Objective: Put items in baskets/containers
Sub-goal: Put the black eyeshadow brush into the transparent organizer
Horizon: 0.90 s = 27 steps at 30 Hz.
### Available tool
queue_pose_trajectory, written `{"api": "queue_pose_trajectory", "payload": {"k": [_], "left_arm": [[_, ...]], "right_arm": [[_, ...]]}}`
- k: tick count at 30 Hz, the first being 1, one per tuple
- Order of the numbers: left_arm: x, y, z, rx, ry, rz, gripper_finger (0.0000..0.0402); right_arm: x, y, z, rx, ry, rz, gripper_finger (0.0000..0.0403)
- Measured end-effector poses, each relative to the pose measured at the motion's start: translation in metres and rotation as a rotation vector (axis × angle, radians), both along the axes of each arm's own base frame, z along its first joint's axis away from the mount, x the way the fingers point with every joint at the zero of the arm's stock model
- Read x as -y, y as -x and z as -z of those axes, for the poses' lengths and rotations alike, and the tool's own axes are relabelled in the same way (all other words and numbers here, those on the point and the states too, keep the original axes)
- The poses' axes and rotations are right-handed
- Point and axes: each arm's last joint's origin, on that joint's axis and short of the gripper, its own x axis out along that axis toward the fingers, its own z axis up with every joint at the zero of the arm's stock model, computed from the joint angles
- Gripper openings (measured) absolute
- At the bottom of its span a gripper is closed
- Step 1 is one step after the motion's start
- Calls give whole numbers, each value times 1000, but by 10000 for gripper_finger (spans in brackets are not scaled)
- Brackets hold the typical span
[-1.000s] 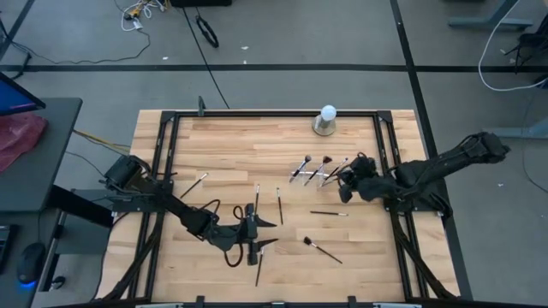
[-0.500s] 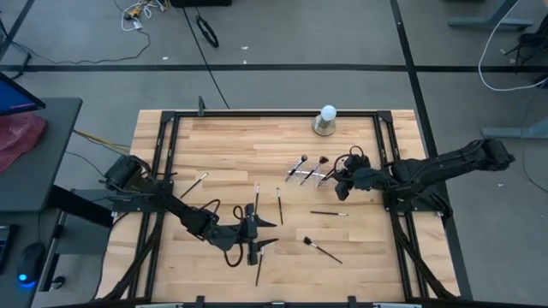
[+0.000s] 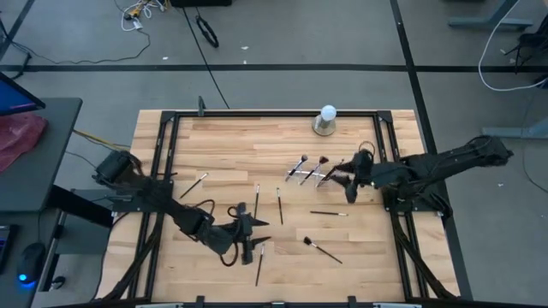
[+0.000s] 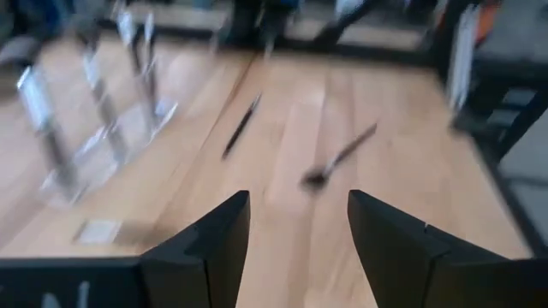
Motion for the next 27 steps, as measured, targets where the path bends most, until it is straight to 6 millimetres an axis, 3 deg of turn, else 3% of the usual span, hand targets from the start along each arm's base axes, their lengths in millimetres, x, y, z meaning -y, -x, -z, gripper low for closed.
{"api": "queue_pose_trajectory", "payload": {"k": [3,6,11,15,20,27], "left_arm": [[-11,24,-10,-140,55,-75,204],[-29,49,-15,-291,83,-191,204],[-58,82,-15,-540,98,-385,202],[-83,92,-12,-581,84,-623,194],[-116,106,17,-679,89,-799,196],[-144,132,57,-707,201,-892,259]], "right_arm": [[-23,-11,-7,151,54,-167,184],[-48,-20,-1,260,93,-321,175],[-80,-32,35,326,104,-400,163],[-94,-44,66,326,115,-374,158],[-103,-58,91,317,97,-363,157],[-106,-62,101,326,73,-359,157]]}}
